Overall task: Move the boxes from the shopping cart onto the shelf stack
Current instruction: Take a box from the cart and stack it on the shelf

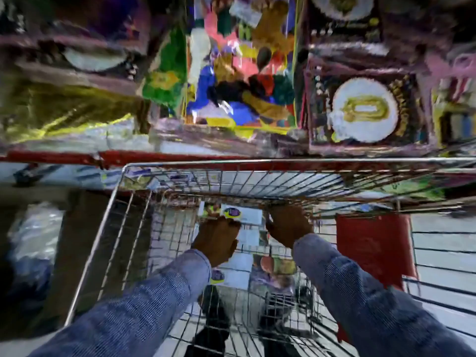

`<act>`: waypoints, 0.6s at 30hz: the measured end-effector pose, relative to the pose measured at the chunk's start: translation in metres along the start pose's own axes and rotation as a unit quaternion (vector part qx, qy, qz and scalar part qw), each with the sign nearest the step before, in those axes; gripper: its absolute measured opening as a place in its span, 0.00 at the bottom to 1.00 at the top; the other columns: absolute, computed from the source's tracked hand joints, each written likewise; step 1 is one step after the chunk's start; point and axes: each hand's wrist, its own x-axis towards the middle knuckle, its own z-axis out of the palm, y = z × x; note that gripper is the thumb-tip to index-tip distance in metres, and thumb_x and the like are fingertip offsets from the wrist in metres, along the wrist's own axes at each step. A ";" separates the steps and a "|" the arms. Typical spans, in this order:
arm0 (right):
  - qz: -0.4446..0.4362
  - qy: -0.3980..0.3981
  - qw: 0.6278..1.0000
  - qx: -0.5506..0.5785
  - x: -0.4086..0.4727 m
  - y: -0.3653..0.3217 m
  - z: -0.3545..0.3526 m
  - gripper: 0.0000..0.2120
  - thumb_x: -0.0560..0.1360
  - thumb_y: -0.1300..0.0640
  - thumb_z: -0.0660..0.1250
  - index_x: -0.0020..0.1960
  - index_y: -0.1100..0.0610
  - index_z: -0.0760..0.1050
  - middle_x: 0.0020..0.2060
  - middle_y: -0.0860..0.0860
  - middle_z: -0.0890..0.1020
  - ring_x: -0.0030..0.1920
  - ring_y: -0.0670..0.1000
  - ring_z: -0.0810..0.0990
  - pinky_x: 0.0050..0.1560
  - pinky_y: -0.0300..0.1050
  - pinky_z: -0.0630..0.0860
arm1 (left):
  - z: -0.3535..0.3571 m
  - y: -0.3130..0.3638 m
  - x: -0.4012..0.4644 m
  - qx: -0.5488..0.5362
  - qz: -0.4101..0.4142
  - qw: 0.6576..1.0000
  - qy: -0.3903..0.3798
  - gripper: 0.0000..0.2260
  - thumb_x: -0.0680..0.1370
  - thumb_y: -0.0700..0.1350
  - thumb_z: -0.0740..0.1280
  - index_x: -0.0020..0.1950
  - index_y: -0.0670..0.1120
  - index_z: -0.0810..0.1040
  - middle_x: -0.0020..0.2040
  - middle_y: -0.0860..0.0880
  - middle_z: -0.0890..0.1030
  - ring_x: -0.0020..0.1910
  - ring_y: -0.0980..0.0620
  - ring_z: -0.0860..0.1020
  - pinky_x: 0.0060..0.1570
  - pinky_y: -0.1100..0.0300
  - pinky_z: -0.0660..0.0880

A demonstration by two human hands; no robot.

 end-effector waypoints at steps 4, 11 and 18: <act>-0.035 -0.001 0.999 0.012 0.028 0.004 0.023 0.22 0.72 0.57 0.66 0.66 0.57 0.72 0.61 0.59 0.80 0.62 0.61 0.77 0.59 0.54 0.77 | 0.003 0.001 0.015 0.035 0.018 0.999 -0.018 0.12 0.71 0.42 0.70 0.54 0.43 0.78 0.48 0.43 0.82 0.48 0.39 0.79 0.44 0.46 0.80; -0.071 -0.039 0.996 -0.033 0.060 0.010 0.052 0.27 0.72 0.55 0.70 0.69 0.55 0.68 0.63 0.57 0.77 0.64 0.59 0.75 0.62 0.51 0.72 | 0.010 0.002 0.025 0.075 0.035 0.995 -0.054 0.09 0.68 0.32 0.71 0.47 0.41 0.80 0.43 0.42 0.82 0.44 0.39 0.81 0.39 0.48 0.80; -0.087 -0.041 0.994 -0.052 0.054 0.016 0.041 0.26 0.73 0.57 0.69 0.69 0.59 0.68 0.65 0.60 0.75 0.66 0.60 0.73 0.66 0.51 0.68 | 0.004 0.009 0.028 0.113 0.032 0.990 -0.081 0.09 0.69 0.30 0.69 0.45 0.40 0.79 0.44 0.41 0.80 0.41 0.39 0.80 0.31 0.53 0.76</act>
